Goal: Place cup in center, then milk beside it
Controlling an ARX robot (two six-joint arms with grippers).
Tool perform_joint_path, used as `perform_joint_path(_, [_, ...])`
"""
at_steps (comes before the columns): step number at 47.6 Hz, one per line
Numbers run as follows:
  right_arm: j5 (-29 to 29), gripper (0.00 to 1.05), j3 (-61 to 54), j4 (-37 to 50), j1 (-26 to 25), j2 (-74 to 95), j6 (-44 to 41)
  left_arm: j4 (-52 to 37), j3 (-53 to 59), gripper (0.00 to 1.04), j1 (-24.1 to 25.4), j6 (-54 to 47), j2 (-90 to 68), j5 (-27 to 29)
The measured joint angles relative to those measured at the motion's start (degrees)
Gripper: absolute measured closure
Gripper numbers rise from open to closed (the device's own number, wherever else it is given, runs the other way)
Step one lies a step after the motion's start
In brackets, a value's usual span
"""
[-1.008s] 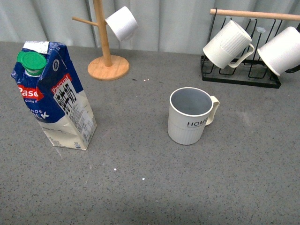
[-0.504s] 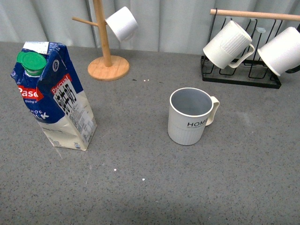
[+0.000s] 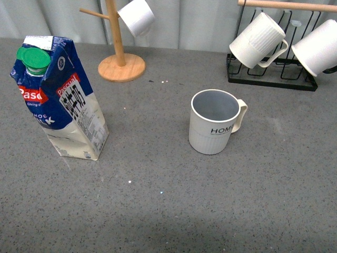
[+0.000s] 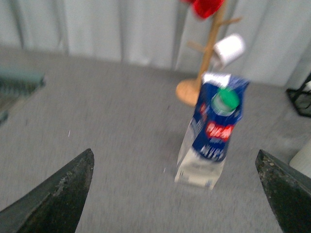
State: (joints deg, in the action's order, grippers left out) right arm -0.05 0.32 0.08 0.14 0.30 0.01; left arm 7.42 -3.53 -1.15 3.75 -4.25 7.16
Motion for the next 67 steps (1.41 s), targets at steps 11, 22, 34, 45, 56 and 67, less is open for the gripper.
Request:
perform_joint_path(11, [0.0,0.09,0.0,0.0,0.0,-0.1,0.0,-10.3,-1.1,0.07,2.6,2.0,-15.9,-3.3])
perform_joint_path(22, [0.0,0.09,0.0,0.0,0.0,-0.1,0.0,-28.7,-4.5,0.07,6.6,2.0,-40.4,-10.8])
perform_joint_path(34, [0.0,0.09,0.0,0.0,0.0,-0.1,0.0,-41.0,-9.6,0.07,1.6,0.4,-61.3,-12.2])
perform_joint_path(45, [0.0,0.09,0.0,0.0,0.0,-0.1,0.0,-41.1,-14.3,0.07,0.6,-0.3,-71.8,-15.0])
perform_joint_path(56, [0.0,0.09,0.0,0.0,0.0,-0.1,0.0,-42.0,-15.0,0.07,0.4,-0.9,-75.8,-16.7])
perform_joint_path(67, [0.0,0.09,0.0,0.0,0.0,-0.1,0.0,-42.6,-15.8,0.07,-0.8,-0.7,-76.8,-17.1])
